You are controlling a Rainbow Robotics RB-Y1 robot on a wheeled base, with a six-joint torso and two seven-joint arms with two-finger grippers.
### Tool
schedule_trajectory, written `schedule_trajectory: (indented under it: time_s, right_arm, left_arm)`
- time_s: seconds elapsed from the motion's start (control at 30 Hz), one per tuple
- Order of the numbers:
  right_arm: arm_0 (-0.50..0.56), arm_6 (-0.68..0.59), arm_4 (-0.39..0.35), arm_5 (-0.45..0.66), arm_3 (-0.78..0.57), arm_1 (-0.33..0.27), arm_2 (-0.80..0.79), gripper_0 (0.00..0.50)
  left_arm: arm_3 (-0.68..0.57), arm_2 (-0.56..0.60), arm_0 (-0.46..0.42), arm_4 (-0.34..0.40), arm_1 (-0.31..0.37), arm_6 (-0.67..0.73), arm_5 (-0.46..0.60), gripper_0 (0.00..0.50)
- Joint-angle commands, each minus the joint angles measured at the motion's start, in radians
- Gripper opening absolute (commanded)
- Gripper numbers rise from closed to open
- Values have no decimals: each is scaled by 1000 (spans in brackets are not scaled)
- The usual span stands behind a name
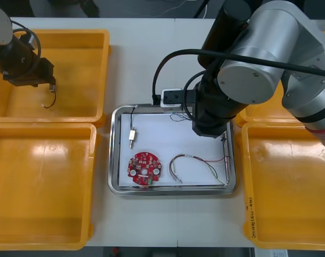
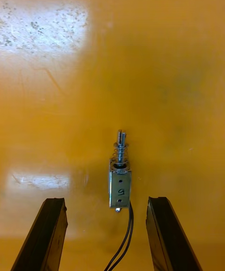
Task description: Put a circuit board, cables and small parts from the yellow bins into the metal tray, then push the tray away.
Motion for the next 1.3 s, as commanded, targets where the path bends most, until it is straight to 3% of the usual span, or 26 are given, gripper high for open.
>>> schedule_trajectory:
  time_s: [0.03,0.27,0.47,0.8,1.2,1.23,1.3]
  right_arm:
    - [-39,111,40,-18,27,59,32,0]
    - [-3,248,36,-114,94,59,47,0]
    - [12,361,82,-160,134,59,70,0]
    - [37,360,154,-225,153,47,177,0]
    - [49,376,132,-378,283,47,210,0]
    - [49,376,132,-386,292,47,210,0]
    - [49,378,132,-388,300,47,210,0]
  left_arm:
    - [27,32,-53,-21,-32,0,-40,500]
    - [54,-3,-52,-34,-50,-11,-94,500]
    - [54,-36,-52,-34,-53,-3,-106,500]
    - [74,-42,-43,-34,-53,-12,-108,500]
    - [76,-46,-15,-23,-53,-14,-149,500]
    - [74,-46,-7,-21,-53,-14,-158,476]
    - [76,-46,0,-20,-53,-15,-170,373]
